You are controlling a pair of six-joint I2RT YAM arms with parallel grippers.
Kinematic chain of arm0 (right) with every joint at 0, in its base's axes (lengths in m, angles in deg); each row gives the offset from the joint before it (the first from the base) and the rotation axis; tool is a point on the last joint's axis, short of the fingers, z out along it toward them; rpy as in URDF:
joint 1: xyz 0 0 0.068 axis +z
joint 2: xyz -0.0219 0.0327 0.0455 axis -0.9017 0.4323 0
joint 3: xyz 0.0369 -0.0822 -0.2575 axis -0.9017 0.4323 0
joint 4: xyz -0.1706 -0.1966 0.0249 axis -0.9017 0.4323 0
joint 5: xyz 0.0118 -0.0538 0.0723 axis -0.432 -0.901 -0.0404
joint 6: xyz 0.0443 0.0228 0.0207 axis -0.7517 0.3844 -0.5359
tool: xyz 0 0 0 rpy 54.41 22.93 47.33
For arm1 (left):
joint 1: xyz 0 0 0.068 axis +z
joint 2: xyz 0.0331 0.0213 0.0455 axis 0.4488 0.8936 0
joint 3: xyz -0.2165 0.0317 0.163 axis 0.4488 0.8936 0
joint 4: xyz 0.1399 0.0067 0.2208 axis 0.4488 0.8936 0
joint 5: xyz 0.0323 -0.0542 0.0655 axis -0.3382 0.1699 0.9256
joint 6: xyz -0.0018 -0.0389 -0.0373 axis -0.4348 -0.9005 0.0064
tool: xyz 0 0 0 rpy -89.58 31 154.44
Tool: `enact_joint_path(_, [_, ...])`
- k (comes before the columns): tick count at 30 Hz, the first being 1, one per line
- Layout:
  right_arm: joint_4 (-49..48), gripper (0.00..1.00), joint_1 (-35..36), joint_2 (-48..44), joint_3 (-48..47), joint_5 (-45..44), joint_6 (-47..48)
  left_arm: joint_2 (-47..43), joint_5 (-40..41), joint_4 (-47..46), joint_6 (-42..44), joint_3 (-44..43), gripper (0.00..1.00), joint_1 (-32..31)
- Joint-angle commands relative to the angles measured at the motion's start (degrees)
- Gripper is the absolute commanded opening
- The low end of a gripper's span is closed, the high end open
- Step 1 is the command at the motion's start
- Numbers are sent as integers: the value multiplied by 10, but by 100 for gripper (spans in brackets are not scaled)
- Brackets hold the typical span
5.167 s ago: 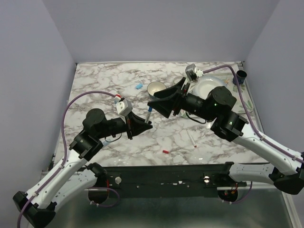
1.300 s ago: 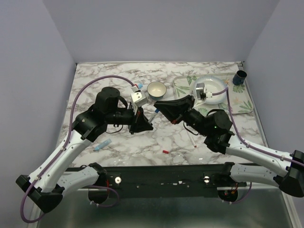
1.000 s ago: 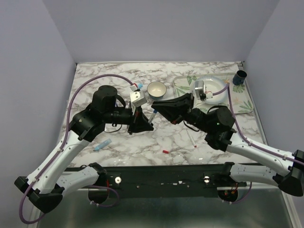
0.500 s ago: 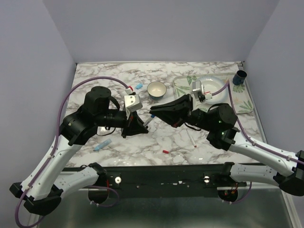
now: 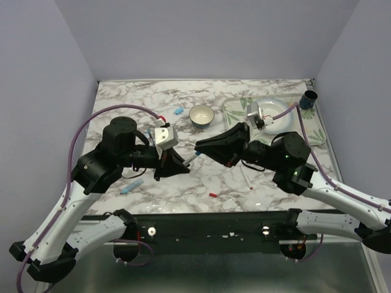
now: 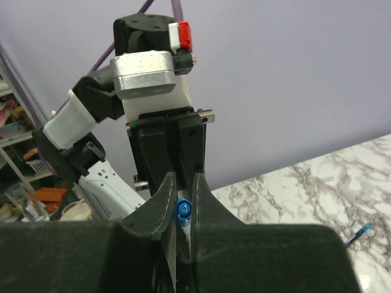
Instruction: Insert the pens into the pen caps
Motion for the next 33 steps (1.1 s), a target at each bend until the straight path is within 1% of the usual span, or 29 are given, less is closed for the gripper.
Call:
enact_joint_path(1, [235,40,54,-29,-6,-16,-92,-52,92,-290,-62,62,0,21])
enact_joint_path(3, [198,52,53,-49,-16,-54,-93,-75,103,-296,-71,107,0,20])
enact_joint_path(4, [189,65,54,-64,-20,-60,-89,-81,111,-295,-76,120,0,20])
enact_joint_path(6, [183,76,54,-74,-35,-80,-86,-96,118,-292,-82,148,0,20])
enact_joint_path(7, [192,85,54,-83,-41,-89,-80,-100,122,-291,-84,155,0,20])
enact_joint_path(10, [219,94,54,-100,-37,-118,-74,-114,155,-292,-115,186,0,20])
enact_joint_path(11, [237,95,54,-114,-32,-131,-79,-117,182,-295,-126,195,0,20])
enact_joint_path(14, [247,100,54,-153,10,-174,-92,-109,247,-297,-186,226,1,21])
enact_joint_path(15, [247,100,54,-164,22,-193,-97,-94,309,-290,-224,235,3,20])
enact_joint_path(17, [251,100,54,-187,58,-222,-101,-68,371,-262,-262,231,3,20])
enact_joint_path(18, [253,100,54,-207,67,-238,-102,-34,420,-228,-278,222,3,20])
enact_joint_path(19, [256,100,53,-216,78,-244,-98,-17,433,-212,-310,216,0,21])
enact_joint_path(20, [265,100,54,-224,89,-250,-97,3,440,-198,-325,213,0,21])
enact_joint_path(21, [270,100,54,-238,94,-257,-96,40,441,-180,-344,214,0,21])
enact_joint_path(23, [294,100,54,-246,96,-277,-94,76,411,-176,-378,222,0,21])
enact_joint_path(24, [303,100,54,-249,95,-283,-94,111,392,-189,-384,240,0,20])
enact_joint_path(25, [310,100,54,-251,94,-293,-93,124,360,-201,-389,251,0,20])
enact_joint_path(26, [323,100,54,-251,94,-298,-93,135,357,-213,-413,263,0,19])
enact_joint_path(27, [328,100,54,-251,91,-302,-94,149,359,-244,-424,293,0,19])
enact_joint_path(29, [340,100,54,-249,93,-313,-95,159,366,-274,-458,316,0,19])
enact_joint_path(32, [351,100,53,-248,94,-319,-96,194,374,-302,-480,339,0,18])
enact_joint_path(33, [352,100,54,-249,96,-319,-96,219,372,-316,-485,347,0,18])
